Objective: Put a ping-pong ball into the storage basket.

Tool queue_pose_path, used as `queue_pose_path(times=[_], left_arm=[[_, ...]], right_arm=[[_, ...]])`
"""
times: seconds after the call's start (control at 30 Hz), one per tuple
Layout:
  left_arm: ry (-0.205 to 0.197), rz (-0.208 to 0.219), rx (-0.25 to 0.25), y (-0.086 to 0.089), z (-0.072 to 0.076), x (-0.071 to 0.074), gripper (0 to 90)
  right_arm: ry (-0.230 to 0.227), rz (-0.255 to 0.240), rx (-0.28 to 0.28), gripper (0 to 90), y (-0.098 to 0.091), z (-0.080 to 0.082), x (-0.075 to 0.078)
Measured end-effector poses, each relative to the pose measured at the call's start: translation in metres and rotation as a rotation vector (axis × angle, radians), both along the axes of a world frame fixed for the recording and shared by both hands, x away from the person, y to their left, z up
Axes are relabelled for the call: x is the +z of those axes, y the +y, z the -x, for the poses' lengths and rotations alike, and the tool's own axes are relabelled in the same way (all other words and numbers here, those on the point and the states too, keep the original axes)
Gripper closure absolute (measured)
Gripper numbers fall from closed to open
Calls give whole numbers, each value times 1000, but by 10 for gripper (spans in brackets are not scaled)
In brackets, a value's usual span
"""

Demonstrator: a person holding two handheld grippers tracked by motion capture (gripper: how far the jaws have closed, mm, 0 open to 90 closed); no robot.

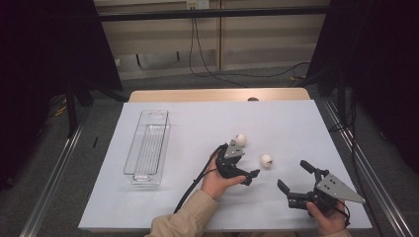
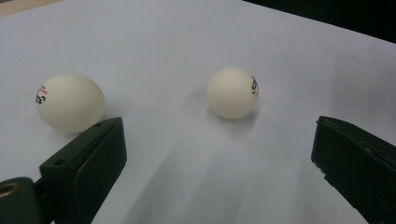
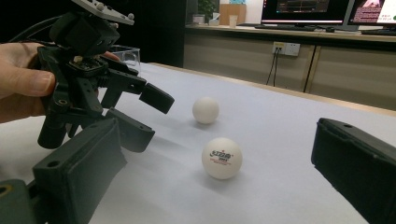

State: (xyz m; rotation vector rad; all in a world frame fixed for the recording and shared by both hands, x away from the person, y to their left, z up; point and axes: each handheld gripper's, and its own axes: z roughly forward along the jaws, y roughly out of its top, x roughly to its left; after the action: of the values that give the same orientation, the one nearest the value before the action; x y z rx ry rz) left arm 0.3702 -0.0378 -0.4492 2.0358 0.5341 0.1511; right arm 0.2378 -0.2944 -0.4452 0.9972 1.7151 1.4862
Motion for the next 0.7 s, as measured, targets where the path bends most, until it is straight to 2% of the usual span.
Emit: queue_pose_path(times=[0.7], left_arm=[[-8, -4, -15, -11, -2, 3, 31]], right_arm=[[-1, 1, 2, 15, 0, 0, 0]])
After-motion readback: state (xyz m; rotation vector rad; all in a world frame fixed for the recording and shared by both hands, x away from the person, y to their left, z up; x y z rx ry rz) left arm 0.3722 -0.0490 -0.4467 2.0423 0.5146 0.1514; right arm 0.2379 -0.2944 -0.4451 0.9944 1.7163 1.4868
